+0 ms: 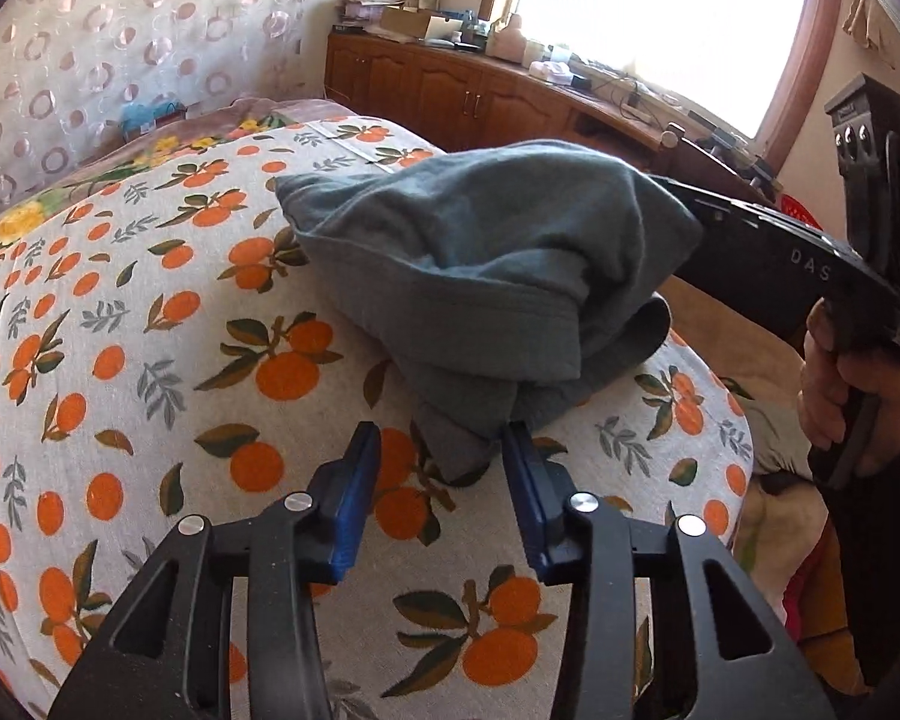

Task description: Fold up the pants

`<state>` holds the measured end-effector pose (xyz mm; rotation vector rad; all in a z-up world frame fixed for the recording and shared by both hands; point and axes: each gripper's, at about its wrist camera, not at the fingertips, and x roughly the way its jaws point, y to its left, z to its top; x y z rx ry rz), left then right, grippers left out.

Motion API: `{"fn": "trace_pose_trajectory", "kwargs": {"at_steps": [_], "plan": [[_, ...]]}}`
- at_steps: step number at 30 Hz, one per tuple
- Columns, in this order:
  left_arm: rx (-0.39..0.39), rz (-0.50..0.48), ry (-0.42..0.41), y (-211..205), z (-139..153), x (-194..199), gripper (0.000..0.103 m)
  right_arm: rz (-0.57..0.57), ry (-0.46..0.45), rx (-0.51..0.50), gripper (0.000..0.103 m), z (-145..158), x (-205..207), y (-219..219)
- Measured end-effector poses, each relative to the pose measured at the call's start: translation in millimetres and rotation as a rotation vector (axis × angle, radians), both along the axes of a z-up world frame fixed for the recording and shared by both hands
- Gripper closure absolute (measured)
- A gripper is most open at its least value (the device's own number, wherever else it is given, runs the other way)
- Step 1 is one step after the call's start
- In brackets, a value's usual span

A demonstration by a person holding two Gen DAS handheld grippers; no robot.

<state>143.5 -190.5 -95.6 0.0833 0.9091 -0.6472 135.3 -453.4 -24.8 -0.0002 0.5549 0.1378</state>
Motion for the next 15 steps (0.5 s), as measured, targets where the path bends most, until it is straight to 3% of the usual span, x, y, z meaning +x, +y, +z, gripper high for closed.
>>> {"fn": "trace_pose_trajectory", "kwargs": {"at_steps": [12, 14, 15], "plan": [[0.027, -0.022, -0.001, -12, -5, -4, 0.058, -0.003, 0.017, 0.009, 0.100, -4, 0, -3], [0.043, -0.018, -0.020, -15, -6, 0, 0.064, -0.002, 0.017, 0.013, 0.100, -3, 0, -3], [0.055, -0.007, -0.023, -15, -5, 2, 0.075, -0.002, 0.017, 0.018, 0.100, -3, 0, -3]]}}
